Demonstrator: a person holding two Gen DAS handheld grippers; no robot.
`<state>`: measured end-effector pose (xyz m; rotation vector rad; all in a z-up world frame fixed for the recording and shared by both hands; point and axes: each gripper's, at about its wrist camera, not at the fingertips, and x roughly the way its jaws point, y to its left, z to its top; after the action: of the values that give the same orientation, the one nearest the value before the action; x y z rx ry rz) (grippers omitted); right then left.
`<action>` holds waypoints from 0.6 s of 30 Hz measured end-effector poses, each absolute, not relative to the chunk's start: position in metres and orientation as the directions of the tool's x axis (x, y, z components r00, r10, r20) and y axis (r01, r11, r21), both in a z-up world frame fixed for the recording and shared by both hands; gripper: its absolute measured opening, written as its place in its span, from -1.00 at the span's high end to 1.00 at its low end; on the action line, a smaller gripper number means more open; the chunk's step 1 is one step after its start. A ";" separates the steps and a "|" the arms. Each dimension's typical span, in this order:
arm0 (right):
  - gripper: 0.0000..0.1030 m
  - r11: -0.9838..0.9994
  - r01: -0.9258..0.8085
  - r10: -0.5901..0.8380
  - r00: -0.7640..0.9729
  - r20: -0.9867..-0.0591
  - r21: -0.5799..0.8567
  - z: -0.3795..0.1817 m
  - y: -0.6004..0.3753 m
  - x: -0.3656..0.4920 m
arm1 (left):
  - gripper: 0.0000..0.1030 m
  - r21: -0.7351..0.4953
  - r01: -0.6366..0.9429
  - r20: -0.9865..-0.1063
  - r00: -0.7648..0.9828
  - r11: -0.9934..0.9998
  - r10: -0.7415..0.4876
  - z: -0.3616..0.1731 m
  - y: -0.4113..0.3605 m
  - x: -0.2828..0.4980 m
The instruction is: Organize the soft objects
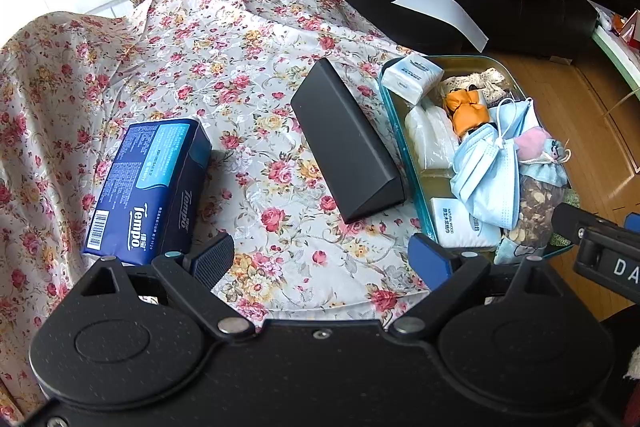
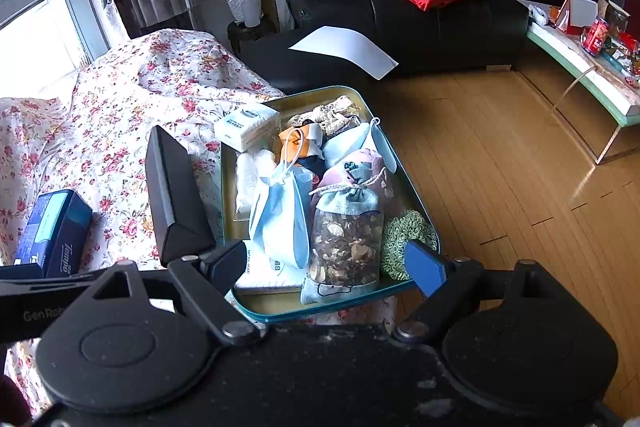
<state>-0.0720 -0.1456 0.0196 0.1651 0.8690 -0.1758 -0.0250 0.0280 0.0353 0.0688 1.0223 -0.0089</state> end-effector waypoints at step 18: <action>-0.67 0.975 0.211 -0.083 0.621 -0.779 0.064 0.016 -0.143 -0.068 | -0.76 0.065 0.054 -0.868 0.496 0.996 0.029 0.028 0.027 -0.028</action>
<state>-0.0678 -0.1426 0.0157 0.1554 0.8850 -0.1702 -0.0280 0.0273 0.0281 0.0874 1.0518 -0.0151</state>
